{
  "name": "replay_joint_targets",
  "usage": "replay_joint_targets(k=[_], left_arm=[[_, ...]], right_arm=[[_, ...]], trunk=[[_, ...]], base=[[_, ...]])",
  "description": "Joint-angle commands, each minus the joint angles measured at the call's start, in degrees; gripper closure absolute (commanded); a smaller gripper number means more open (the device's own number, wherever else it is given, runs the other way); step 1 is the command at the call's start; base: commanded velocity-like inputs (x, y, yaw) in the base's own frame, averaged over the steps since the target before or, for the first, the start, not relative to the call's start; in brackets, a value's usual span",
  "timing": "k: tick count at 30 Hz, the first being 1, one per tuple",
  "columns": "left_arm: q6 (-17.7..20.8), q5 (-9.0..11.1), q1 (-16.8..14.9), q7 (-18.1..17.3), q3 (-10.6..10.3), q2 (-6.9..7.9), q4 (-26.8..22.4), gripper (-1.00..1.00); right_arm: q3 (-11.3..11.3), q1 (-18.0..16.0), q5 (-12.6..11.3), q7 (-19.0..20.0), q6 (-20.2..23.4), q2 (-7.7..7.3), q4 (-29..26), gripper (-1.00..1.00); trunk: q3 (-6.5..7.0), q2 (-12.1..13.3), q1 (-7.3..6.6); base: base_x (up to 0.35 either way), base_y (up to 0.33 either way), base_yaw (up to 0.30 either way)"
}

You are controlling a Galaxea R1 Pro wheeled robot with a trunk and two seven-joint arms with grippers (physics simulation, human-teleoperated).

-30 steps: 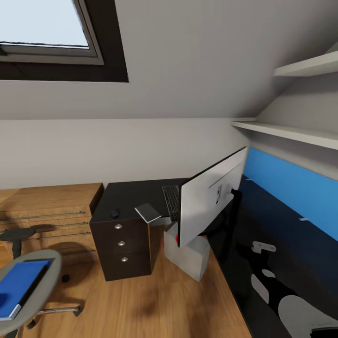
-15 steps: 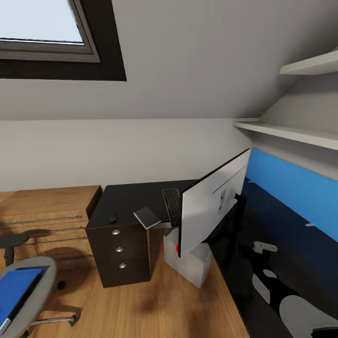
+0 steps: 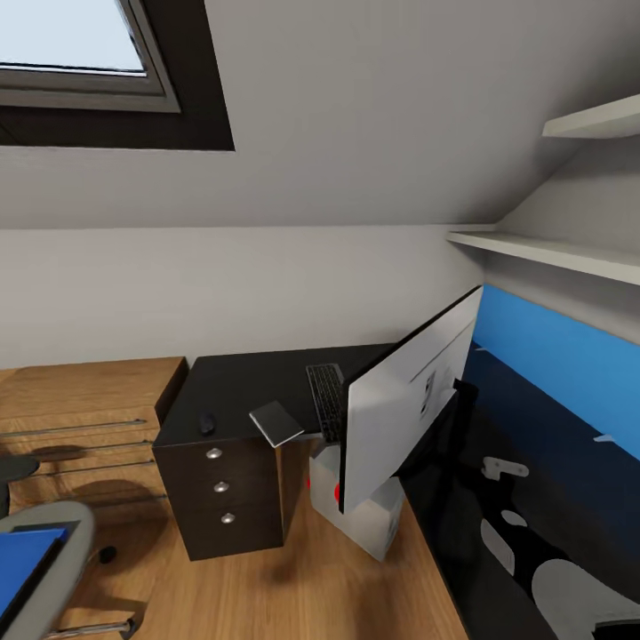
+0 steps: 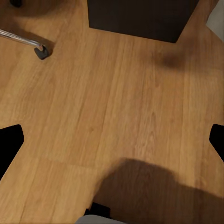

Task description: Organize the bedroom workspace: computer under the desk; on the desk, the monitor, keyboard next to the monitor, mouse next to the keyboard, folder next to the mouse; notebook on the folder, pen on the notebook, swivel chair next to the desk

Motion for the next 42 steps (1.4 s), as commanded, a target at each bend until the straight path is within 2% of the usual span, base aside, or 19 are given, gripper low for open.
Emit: replay_joint_targets(k=[1, 39, 42], left_arm=[[-0.1, 0.3, 0.0, -0.5, 0.3, 0.0, 0.1, -1.0], [-0.2, 0.3, 0.0, -0.5, 0.2, -0.05, 0.1, -1.0], [-0.2, 0.3, 0.0, -0.5, 0.2, -0.08, 0.1, -1.0]], right_arm=[[0.5, 0.0, -0.3, -0.4, -0.1, -0.04, 0.0, -1.0], [0.4, 0.0, -0.3, -0.4, -0.2, -0.33, 0.0, -1.0], [0.4, 0.0, -0.3, -0.4, -0.1, -0.37, 0.0, -1.0]], trunk=[[-0.07, -0.1, 0.01], [-0.07, -0.1, 0.01], [-0.61, -1.3, 0.67]], base=[[0.056, 0.0, 0.0], [0.11, 0.0, 0.0], [0.003, 0.0, 0.0]])
